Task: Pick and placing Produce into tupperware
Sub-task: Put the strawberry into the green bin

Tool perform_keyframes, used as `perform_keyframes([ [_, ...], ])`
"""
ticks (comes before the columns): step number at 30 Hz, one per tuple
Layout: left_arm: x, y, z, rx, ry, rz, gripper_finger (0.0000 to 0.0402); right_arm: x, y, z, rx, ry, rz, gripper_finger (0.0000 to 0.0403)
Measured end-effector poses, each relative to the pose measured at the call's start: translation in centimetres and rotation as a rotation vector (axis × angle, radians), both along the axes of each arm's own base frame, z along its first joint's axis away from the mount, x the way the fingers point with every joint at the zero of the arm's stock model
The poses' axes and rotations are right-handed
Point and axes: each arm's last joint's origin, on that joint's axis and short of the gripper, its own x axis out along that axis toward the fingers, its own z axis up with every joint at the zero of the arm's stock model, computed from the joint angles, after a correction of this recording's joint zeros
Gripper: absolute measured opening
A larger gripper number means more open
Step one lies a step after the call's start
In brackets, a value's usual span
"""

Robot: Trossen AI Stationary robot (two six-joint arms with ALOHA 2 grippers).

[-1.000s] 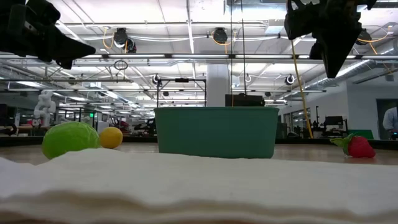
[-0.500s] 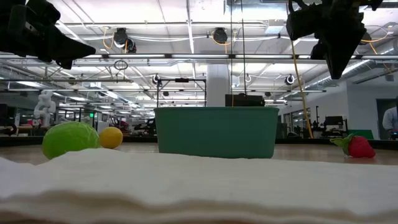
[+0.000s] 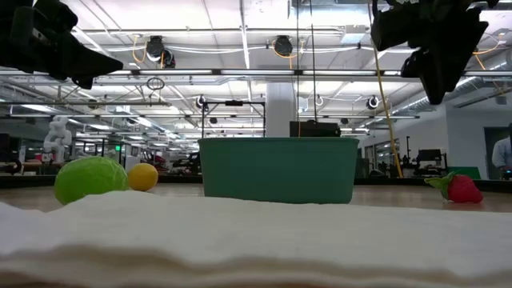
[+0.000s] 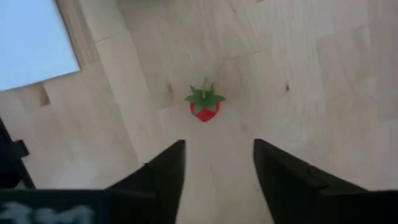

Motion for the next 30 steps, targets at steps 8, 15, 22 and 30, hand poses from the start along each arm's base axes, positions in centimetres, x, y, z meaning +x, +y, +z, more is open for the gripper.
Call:
perform_keyframes([
  [8, 0.0, 0.0, -0.1, 0.000, 0.006, 0.000, 0.0005, 0.0, 0.3, 0.0, -0.021, -0.008, 0.015, 0.0298],
  [15, 0.0, 0.0, -0.1, 0.000, 0.006, 0.000, 0.0005, 0.2, 1.1, -1.9, -0.025, -0.041, 0.034, 0.0338],
  [22, 0.0, 0.0, -0.1, -0.001, 0.007, 0.000, 0.0005, -0.5, 1.0, -4.6, -0.025, -0.005, 0.023, 0.0349],
  [30, 0.0, 0.0, -0.1, 0.000, 0.007, 0.000, 0.0005, -0.7, 1.0, -6.9, -0.017, -0.037, 0.022, 0.0353],
])
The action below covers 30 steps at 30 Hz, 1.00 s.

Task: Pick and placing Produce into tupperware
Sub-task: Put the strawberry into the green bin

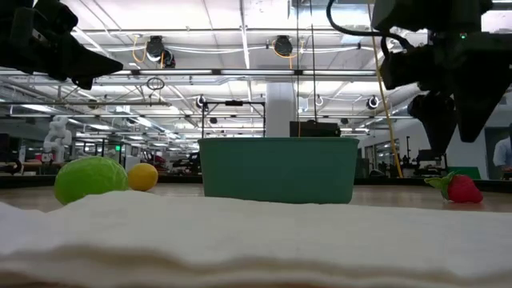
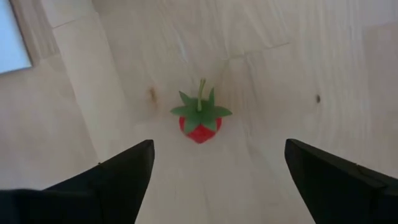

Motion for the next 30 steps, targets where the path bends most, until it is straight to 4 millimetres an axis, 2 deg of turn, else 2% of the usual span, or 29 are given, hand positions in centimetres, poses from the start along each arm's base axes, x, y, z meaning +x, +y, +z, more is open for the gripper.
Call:
perform_keyframes([
  [17, 0.0, 0.0, 0.0, 0.000, 0.001, 0.000, 0.0005, -0.9, 0.0, -4.0, 0.060, -0.057, -0.027, 0.0353],
  [30, 0.0, 0.0, 0.0, 0.000, 0.001, 0.000, 0.0005, -1.5, -0.1, -5.9, 0.082, -0.115, -0.050, 0.0353],
])
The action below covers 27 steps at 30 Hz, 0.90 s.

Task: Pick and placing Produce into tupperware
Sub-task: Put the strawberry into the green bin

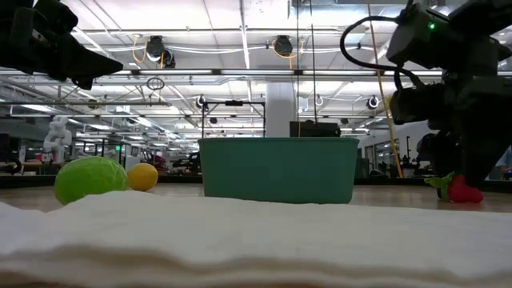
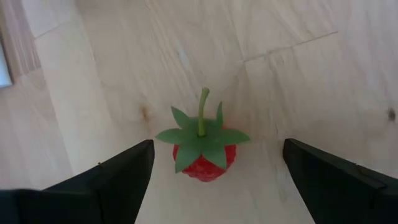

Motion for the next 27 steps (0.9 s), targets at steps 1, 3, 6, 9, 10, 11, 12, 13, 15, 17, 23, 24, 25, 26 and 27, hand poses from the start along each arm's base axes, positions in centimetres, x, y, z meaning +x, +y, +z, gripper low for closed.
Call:
perform_keyframes([
  [1, 0.0, 0.0, 0.0, 0.000, 0.000, 0.000, 0.0005, 0.0, 0.0, -0.1, 0.000, -0.002, 0.000, 0.0353],
  [3, 0.0, 0.0, 0.0, 0.000, 0.000, 0.000, 0.0005, 0.0, 0.0, -0.1, 0.000, -0.005, 0.000, 0.0352],
  [6, 0.0, 0.0, 0.0, 0.000, 0.000, 0.000, 0.0005, -0.1, 0.0, -0.2, -0.012, -0.008, 0.008, 0.0352],
  [9, 0.0, 0.0, 0.0, 0.000, 0.000, 0.000, 0.0005, -0.1, 0.2, -0.2, -0.068, -0.015, 0.024, 0.0352],
  [10, 0.0, 0.0, 0.0, 0.000, 0.000, 0.000, 0.0005, -0.1, 0.3, -0.2, -0.082, -0.017, 0.026, 0.0352],
  [11, 0.0, 0.0, 0.0, 0.000, 0.000, 0.000, 0.0005, -0.2, 0.4, -0.2, -0.091, -0.018, 0.030, 0.0352],
  [12, 0.0, 0.0, 0.0, 0.000, 0.000, 0.000, 0.0005, -0.2, 0.5, -0.2, -0.097, -0.020, 0.035, 0.0352],
  [13, 0.0, 0.0, 0.0, 0.000, 0.000, 0.000, 0.0005, -0.2, 0.6, -0.2, -0.102, -0.022, 0.039, 0.0352],
  [15, 0.0, 0.0, 0.0, 0.000, 0.000, 0.000, 0.0005, -0.2, 0.8, -0.2, -0.111, -0.030, 0.045, 0.0352],
  [17, 0.0, 0.0, 0.0, 0.000, 0.000, 0.000, 0.0005, -0.2, 1.0, -0.2, -0.134, -0.042, 0.051, 0.0352],
  [23, 0.0, 0.0, 0.0, 0.000, 0.000, 0.000, 0.0005, -0.1, 1.3, -0.2, -0.171, -0.061, 0.057, 0.0352],
  [24, 0.0, 0.0, 0.0, 0.000, 0.000, 0.000, 0.0005, -0.1, 1.3, -0.3, -0.177, -0.063, 0.055, 0.0352],
  [25, 0.0, 0.0, 0.0, 0.000, 0.000, 0.000, 0.0005, 0.0, 1.3, -0.3, -0.183, -0.064, 0.053, 0.0352],
  [26, 0.0, 0.0, 0.0, 0.000, 0.000, 0.000, 0.0005, 0.0, 1.3, -0.4, -0.187, -0.065, 0.053, 0.0352],
  [27, 0.0, 0.0, 0.0, 0.000, 0.000, 0.000, 0.0005, 0.0, 1.3, -0.4, -0.190, -0.065, 0.052, 0.0352],
])
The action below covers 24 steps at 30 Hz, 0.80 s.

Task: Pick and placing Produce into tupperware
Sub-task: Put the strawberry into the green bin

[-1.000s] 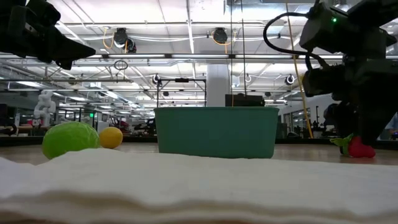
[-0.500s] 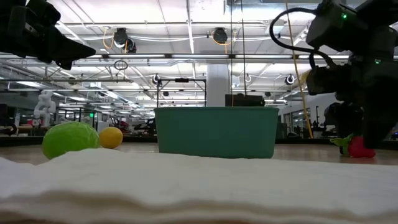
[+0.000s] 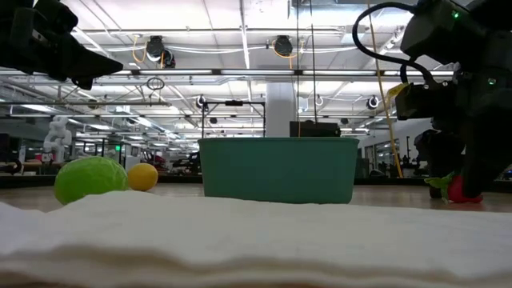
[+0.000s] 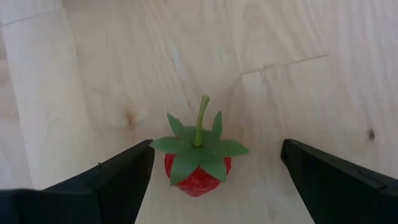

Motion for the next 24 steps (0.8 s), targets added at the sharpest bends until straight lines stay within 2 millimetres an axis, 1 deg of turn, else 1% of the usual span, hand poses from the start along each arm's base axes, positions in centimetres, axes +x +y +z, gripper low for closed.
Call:
perform_keyframes([
  [6, 0.00, 0.00, 0.00, 0.000, 0.000, 0.000, 0.0005, 0.11, 0.31, -0.42, -0.026, 0.015, 0.029, 0.0352],
  [15, 0.00, 0.00, -0.03, 0.007, 0.004, -0.001, 0.0005, -0.02, 0.75, -0.44, -0.038, 0.015, 0.056, 0.0350],
  [19, 0.00, 0.00, -0.03, 0.007, 0.005, 0.000, 0.0005, -0.04, 0.74, -0.45, -0.040, 0.017, 0.063, 0.0331],
  [24, 0.00, 0.00, -0.03, 0.007, 0.005, 0.000, 0.0005, -0.07, 0.73, -0.48, -0.041, 0.020, 0.064, 0.0294],
])
